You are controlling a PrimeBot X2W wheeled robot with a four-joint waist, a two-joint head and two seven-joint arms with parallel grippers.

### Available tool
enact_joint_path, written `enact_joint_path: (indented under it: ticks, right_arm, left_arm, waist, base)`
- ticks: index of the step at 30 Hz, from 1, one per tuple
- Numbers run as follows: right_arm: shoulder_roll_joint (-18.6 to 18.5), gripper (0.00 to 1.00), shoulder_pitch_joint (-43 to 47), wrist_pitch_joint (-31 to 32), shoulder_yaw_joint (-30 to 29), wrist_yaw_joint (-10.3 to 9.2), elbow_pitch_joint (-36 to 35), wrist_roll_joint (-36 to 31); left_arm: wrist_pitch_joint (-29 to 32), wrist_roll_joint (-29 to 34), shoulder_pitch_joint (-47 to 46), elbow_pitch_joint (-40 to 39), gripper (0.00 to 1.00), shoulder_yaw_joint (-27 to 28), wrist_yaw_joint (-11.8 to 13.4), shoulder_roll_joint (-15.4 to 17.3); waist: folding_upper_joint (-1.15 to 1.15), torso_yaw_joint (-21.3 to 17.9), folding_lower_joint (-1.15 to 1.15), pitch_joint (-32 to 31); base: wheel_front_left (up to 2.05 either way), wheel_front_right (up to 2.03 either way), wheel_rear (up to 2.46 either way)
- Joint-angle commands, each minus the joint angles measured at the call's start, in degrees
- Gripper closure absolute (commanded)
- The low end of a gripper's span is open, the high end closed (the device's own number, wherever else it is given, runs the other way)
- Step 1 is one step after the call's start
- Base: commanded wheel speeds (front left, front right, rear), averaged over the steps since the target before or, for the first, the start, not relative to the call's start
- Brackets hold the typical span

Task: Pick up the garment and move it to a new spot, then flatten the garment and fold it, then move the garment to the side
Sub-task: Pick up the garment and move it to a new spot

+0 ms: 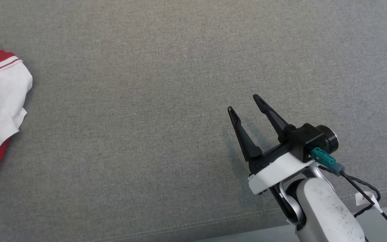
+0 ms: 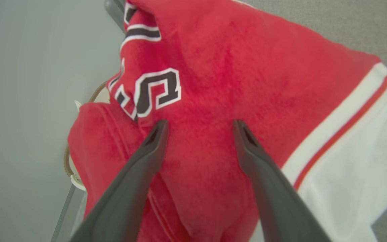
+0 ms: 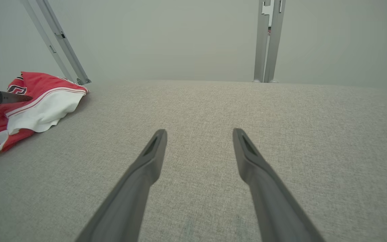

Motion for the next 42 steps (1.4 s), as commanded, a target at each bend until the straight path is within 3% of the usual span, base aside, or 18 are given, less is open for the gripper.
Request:
enact_joint_path:
  ticks: [1,8,9,10,24,32,42]
  right_arm:
    - [-0.19,0.0,-0.39,0.18,0.11,0.0,-0.38,-0.59]
    - [-0.19,0.0,-0.78,0.82,0.45,0.0,-1.07,-1.1]
    - [-0.19,0.0,-0.81,0.95,0.42,0.0,-1.17,-1.22]
    - [-0.19,0.0,-0.83,1.06,0.37,0.0,-1.22,-1.36]
    - [-0.2,0.0,-0.74,0.56,0.77,0.0,0.28,-0.51]
    - [-0.2,0.0,-0.09,-0.7,1.33,0.0,1.88,1.32]
    - [-0.21,0.0,0.76,-2.68,0.86,0.0,3.8,3.56]
  left_arm:
    - [0.74,-0.67,-0.55,0.27,0.0,0.16,0.43,-0.05]
    - [4.69,-2.19,0.21,1.15,0.0,0.71,0.6,-0.7]
    - [4.24,-2.07,0.2,1.15,0.3,0.57,0.4,-0.69]
    - [3.22,-1.91,0.17,0.97,1.0,0.39,0.48,-0.57]
    - [-7.41,-1.1,-3.07,-0.87,1.0,-2.06,-2.07,0.33]
    - [-12.56,-0.58,-6.62,-3.9,1.0,-5.08,-3.58,-0.82]
    - [-13.14,-2.12,-9.3,-10.74,1.0,-11.11,-3.82,-3.18]
  waist:
    - [0.0,0.13,-0.01,0.2]
    - [0.0,0.11,-0.01,1.16]
    - [0.0,0.11,-0.01,1.31]
    - [0.0,0.11,-0.01,1.44]
    - [0.0,1.23,-0.01,-1.21]
    - [0.0,1.23,-0.01,-4.91]
    - [0.0,-0.33,-0.01,-8.14]
  base:
    - [0.0,0.0,0.0]
    - [0.0,0.0,0.0]
    - [0.0,0.0,0.0]
    - [0.0,0.0,0.0]
    - [0.0,0.0,0.0]
    - [0.0,0.0,0.0]
    - [0.0,0.0,0.0]
